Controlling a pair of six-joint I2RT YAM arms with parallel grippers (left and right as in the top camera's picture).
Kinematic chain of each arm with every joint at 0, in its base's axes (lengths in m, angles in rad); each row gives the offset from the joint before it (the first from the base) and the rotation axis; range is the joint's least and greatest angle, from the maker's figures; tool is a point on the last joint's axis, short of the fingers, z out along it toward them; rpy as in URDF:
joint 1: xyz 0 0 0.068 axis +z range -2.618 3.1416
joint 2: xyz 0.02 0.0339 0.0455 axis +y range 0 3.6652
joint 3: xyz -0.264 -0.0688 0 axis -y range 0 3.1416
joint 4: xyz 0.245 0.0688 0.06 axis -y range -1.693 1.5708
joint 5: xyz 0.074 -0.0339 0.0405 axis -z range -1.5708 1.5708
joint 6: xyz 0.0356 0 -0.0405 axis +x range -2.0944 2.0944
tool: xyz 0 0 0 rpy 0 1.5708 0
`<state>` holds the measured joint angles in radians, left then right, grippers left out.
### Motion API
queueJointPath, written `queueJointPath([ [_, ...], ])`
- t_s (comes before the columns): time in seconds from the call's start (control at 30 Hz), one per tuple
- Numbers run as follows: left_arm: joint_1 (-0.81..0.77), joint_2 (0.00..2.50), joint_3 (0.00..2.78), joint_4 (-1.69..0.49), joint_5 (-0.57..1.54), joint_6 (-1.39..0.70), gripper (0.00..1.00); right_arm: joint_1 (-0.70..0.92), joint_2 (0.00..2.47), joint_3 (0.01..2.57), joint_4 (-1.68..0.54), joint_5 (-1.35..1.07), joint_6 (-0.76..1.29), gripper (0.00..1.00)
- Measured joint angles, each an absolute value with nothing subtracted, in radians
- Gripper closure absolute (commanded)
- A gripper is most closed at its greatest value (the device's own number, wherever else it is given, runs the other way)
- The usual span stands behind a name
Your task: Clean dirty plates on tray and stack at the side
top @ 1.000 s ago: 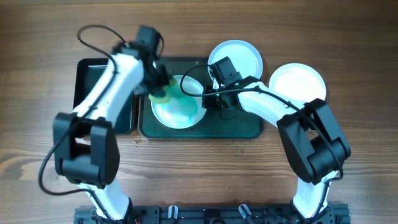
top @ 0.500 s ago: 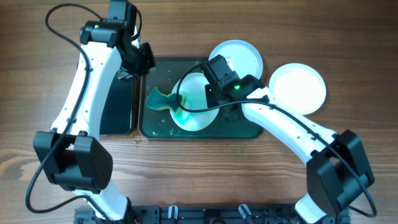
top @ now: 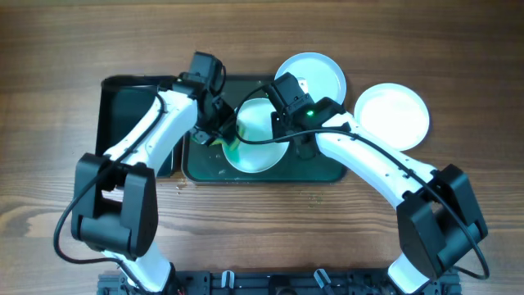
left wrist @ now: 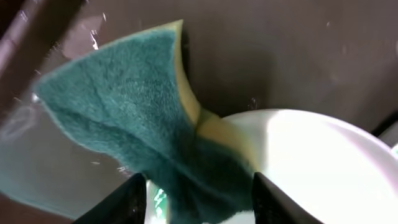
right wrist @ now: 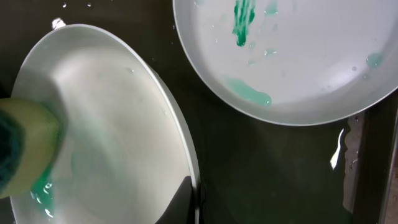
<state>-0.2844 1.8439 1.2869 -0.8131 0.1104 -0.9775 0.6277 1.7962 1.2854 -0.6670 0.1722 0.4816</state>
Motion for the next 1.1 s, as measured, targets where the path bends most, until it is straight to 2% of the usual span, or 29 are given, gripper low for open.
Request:
queueJointPath([
  [0.3,-0.287,1.844,1.263,-0.803,0.004,-1.111,0.47,0.628,1.796,1.285,-0.669,0.172,0.485,0.96],
  [0.4,-0.287,1.844,1.242,-0.778,-0.012,-1.116,0.53,0.628,1.796,1.285,-0.669,0.172,0.485,0.96],
  [0.43,-0.287,1.844,1.231,-0.772,-0.014,-1.12,0.57,0.628,1.796,1.285,-0.67,0.172,0.485,0.96],
  [0.53,-0.287,1.844,1.197,-0.755,-0.019,-1.125,0.96,0.628,1.796,1.285,-0.669,0.168,0.485,0.96],
  [0.77,-0.288,1.842,1.196,-0.736,-0.018,-1.069,0.96,0.628,1.796,1.285,-0.67,0.158,0.485,0.96],
  [0.9,-0.288,1.777,1.213,-0.767,-0.018,-0.868,0.96,0.627,1.796,1.285,-0.669,0.136,0.485,0.96],
  [1.1,-0.283,1.483,1.291,-0.809,-0.026,-0.579,0.96,0.627,1.795,1.285,-0.653,0.164,0.44,0.96],
])
